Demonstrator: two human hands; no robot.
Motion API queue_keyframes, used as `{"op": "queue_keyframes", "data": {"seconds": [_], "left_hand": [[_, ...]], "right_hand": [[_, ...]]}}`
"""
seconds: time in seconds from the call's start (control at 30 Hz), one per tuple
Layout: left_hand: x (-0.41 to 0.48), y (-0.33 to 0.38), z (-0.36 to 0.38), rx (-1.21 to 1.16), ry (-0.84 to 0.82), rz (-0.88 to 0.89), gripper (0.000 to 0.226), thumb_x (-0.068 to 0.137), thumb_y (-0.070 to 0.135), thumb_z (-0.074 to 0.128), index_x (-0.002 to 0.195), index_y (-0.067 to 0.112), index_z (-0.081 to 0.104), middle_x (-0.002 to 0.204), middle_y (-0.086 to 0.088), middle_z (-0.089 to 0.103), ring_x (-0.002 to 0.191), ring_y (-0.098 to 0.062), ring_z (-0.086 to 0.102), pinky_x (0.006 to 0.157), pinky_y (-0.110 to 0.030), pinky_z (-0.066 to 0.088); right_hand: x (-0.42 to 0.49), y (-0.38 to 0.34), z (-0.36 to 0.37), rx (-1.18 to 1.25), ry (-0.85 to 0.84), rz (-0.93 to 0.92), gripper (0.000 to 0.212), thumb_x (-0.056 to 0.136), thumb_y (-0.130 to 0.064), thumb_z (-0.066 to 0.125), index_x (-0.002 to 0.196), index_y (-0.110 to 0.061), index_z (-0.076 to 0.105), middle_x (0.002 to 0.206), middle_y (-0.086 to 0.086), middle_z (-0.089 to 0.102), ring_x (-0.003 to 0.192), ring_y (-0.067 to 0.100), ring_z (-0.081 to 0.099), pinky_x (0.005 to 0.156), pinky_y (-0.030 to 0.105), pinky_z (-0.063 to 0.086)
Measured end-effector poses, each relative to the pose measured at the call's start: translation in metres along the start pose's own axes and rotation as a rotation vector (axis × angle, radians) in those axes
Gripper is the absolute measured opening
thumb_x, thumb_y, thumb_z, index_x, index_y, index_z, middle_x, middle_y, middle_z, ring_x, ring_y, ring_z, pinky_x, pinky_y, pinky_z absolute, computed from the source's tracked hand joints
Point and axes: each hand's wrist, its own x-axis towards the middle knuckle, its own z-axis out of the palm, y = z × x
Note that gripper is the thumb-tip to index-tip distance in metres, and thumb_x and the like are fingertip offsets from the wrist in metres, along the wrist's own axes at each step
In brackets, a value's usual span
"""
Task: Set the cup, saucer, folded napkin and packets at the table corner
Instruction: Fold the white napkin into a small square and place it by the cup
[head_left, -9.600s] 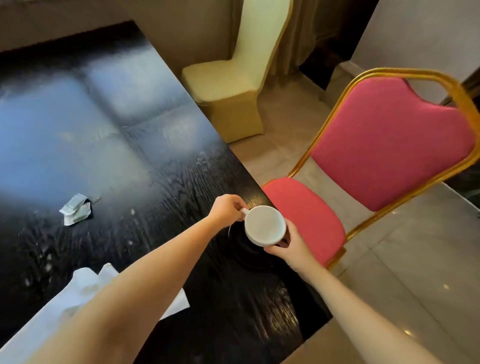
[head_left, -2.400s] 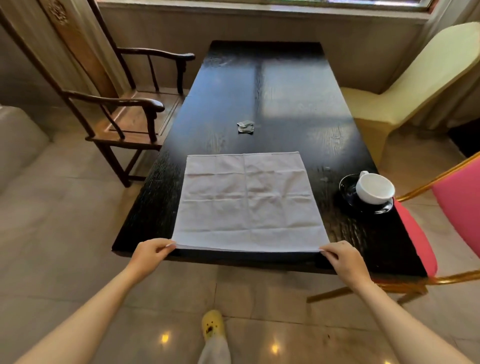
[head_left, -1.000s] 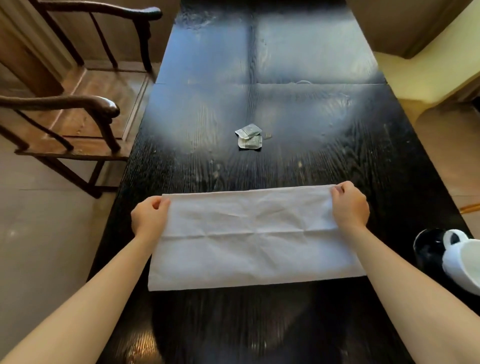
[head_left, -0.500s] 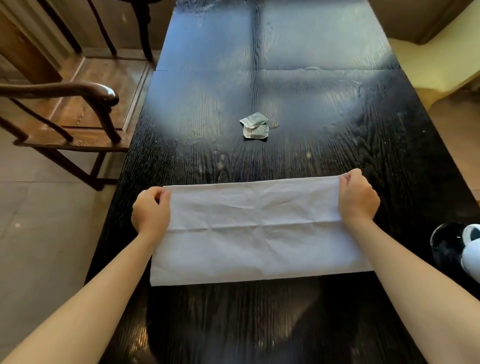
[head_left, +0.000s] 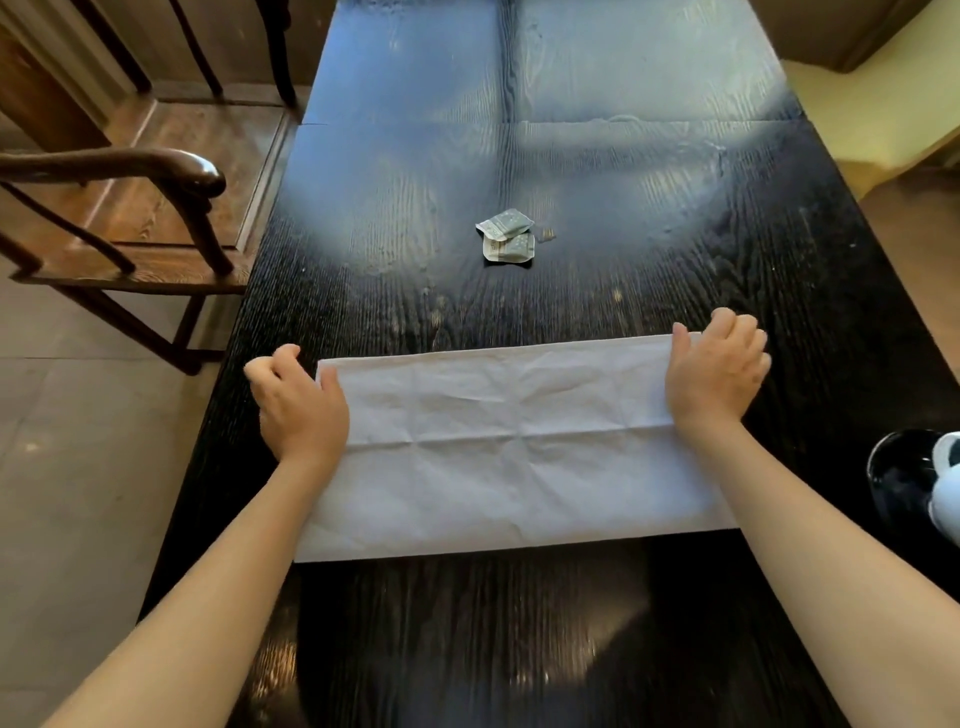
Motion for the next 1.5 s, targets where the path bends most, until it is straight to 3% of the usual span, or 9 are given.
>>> {"op": "queue_keyframes", "data": {"seconds": [0.13,0.23,0.4,0.57,0.93,1.07,1.17,1.27,1.5], "left_hand": [[-0.053,0.039,0.021,0.018,-0.040,0.383,0.040,0.091,0.016,0.041,0.130,0.012,0.049,0.140,-0.017,0.046,0.126,-0.036,0.045,0.100,-0.047,0.028],[-0.073,0.051,0.043,0.139,-0.260,0.434,0.062,0.088,0.038,0.007,0.144,0.023,0.031,0.156,-0.002,0.025,0.144,-0.020,0.021,0.113,-0.044,0.001],[-0.063,0.034,0.054,0.250,-0.284,0.358,0.071,0.082,0.047,-0.003,0.147,0.029,0.017,0.158,0.010,0.010,0.146,-0.014,0.009,0.115,-0.052,-0.003],[-0.051,0.017,0.046,0.276,-0.275,0.293,0.057,0.095,0.047,0.022,0.148,0.030,0.010,0.159,0.009,0.005,0.147,-0.015,0.004,0.116,-0.048,-0.005],[-0.040,-0.003,0.023,0.399,-0.244,0.318,0.057,0.098,0.041,0.017,0.149,0.016,0.007,0.160,-0.003,0.000,0.147,-0.020,-0.001,0.117,-0.048,-0.007],[-0.096,0.032,0.024,0.196,-0.216,0.325,0.053,0.099,0.034,0.020,0.149,0.018,0.009,0.160,-0.002,0.000,0.147,-0.019,-0.002,0.115,-0.043,-0.012],[-0.127,0.028,0.028,0.209,-0.267,0.249,0.053,0.099,0.033,0.016,0.149,0.022,0.003,0.159,0.002,-0.005,0.146,-0.015,-0.007,0.115,-0.044,-0.012],[-0.129,0.009,0.028,0.293,-0.286,0.251,0.054,0.098,0.039,0.017,0.149,0.026,0.001,0.159,0.006,-0.005,0.146,-0.013,-0.006,0.115,-0.047,-0.008],[-0.094,-0.040,0.003,0.413,-0.286,0.371,0.061,0.096,0.045,0.023,0.149,0.017,0.011,0.159,-0.003,0.007,0.147,-0.022,0.006,0.118,-0.044,0.003]], "right_hand": [[-0.054,-0.070,-0.005,0.433,-0.100,-0.449,0.036,0.086,-0.019,0.043,0.113,-0.001,0.058,0.111,0.022,0.061,0.107,0.040,0.054,0.093,0.045,0.040],[-0.105,-0.114,0.007,0.318,-0.523,-0.718,0.050,0.097,-0.029,0.027,0.145,-0.014,0.031,0.155,0.005,0.028,0.145,0.024,0.016,0.117,0.046,0.004],[-0.112,-0.108,0.029,0.104,-0.453,-0.789,0.063,0.090,-0.047,0.008,0.147,-0.026,0.024,0.157,-0.006,0.020,0.146,0.020,0.010,0.116,0.045,-0.005],[-0.074,-0.059,0.026,-0.012,-0.430,-0.657,0.062,0.087,-0.056,0.010,0.147,-0.039,0.013,0.158,-0.013,0.010,0.147,0.018,0.001,0.117,0.047,-0.003],[-0.038,-0.011,0.013,-0.064,-0.432,-0.463,0.062,0.093,-0.051,0.013,0.150,-0.027,0.008,0.160,0.000,0.003,0.147,0.023,-0.004,0.117,0.048,-0.003],[-0.103,-0.061,-0.005,0.081,-0.445,-0.675,0.071,0.085,-0.048,-0.004,0.150,-0.022,0.011,0.160,0.000,0.004,0.147,0.021,-0.002,0.116,0.047,-0.006],[-0.161,-0.079,-0.007,0.104,-0.550,-0.776,0.056,0.097,-0.040,0.008,0.150,-0.022,0.005,0.160,-0.003,-0.003,0.146,0.018,-0.009,0.115,0.046,-0.011],[-0.172,-0.071,-0.002,0.049,-0.512,-0.832,0.069,0.086,-0.046,-0.006,0.150,-0.023,0.006,0.160,-0.004,0.001,0.147,0.017,-0.006,0.114,0.045,-0.013],[-0.137,-0.006,-0.011,-0.029,-0.477,-0.810,0.074,0.080,-0.058,-0.004,0.149,-0.033,0.007,0.159,-0.008,0.004,0.147,0.017,-0.003,0.117,0.045,-0.006]]}}
